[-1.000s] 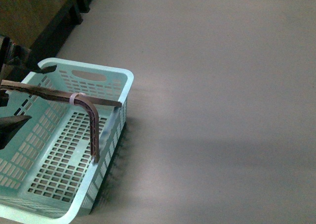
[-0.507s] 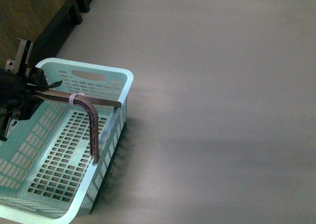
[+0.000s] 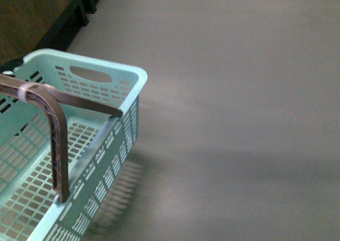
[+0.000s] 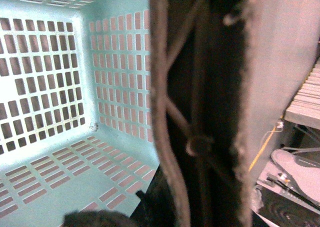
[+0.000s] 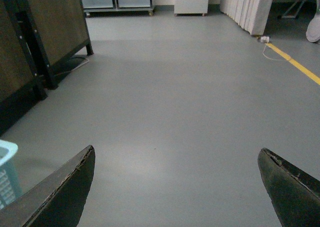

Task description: Pick lemon and mango into basket

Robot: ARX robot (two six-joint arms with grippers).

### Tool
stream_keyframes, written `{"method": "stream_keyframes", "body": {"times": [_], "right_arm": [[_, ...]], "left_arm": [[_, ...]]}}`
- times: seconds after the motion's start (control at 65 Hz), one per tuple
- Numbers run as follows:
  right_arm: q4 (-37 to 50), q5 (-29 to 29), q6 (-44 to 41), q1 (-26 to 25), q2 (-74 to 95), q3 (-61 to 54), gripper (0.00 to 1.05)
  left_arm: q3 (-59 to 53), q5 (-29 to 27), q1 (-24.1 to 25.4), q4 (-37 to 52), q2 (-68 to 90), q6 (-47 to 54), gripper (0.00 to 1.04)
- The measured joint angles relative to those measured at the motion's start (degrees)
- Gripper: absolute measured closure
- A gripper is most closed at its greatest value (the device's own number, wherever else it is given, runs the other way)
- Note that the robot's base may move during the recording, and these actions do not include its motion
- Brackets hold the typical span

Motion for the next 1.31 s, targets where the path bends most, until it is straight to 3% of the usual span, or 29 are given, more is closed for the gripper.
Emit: {"method": "stream_keyframes", "body": {"times": [0.308, 0.569, 1.307], "right_arm": [[0.0, 0.0, 0.0, 0.0, 0.0, 0.0, 0.09], [0.0, 0.0, 0.0, 0.0, 0.0, 0.0, 0.09], [0.0, 0.0, 0.0, 0.0, 0.0, 0.0, 0.09]], "left_arm": [[-0.3, 1.5, 3.5, -16.4, -28.7, -2.9, 1.00], [5.8, 0.5, 2.6, -25.8, -39.1, -4.2, 1.00], [9.1, -0.3, 1.4, -30.8, -42.6, -5.2, 1.00]]}}
